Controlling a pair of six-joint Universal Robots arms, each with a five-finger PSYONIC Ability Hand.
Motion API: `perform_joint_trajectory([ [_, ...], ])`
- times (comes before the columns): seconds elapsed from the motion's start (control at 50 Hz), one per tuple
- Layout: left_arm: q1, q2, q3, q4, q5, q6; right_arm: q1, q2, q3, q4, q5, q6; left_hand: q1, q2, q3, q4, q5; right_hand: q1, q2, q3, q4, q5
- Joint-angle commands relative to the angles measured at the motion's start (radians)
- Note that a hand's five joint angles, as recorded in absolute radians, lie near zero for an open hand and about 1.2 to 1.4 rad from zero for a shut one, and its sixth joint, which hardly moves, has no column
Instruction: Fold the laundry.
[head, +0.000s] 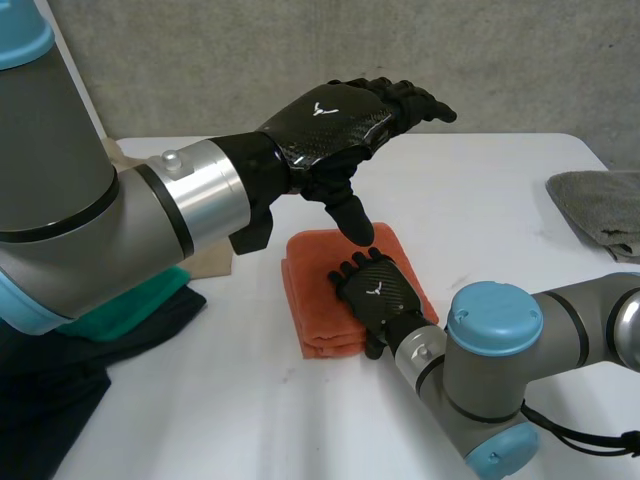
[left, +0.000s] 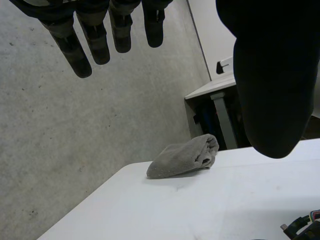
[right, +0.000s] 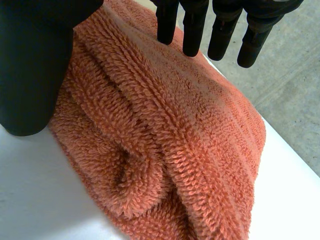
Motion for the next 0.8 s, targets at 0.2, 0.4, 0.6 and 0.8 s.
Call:
perform_joint_trajectory([
  [0.2, 0.012, 0.008, -0.013, 0.014, 0.009, -0.013, -0.008, 0.045, -0.098, 0.002, -0.006, -0.003, -0.008, -0.020, -0.028, -0.021, -0.043, 0.129, 0.127, 0.114, 0.116, 0.107],
  [0.4, 0.022, 0.011, -0.011, 0.019, 0.013, -0.019, -0.038, 0.051, -0.168, -0.060, -0.029, 0.003, -0.008, -0.020, -0.028, -0.021, -0.043, 1.121, 1.120, 1.107, 1.109, 1.100],
  [0.6, 0.045, 0.041, 0.038, 0.019, 0.010, -0.050, -0.157, -0.003, -0.316, -0.144, -0.098, 0.087, -0.008, -0.020, -0.028, -0.021, -0.043, 1.121, 1.120, 1.107, 1.109, 1.100],
  [0.8, 0.048, 0.052, 0.090, 0.039, 0.009, -0.113, -0.441, 0.000, -0.570, -0.104, -0.186, 0.110, -0.008, -0.020, -0.028, -0.021, -0.043, 1.121, 1.120, 1.107, 1.109, 1.100],
])
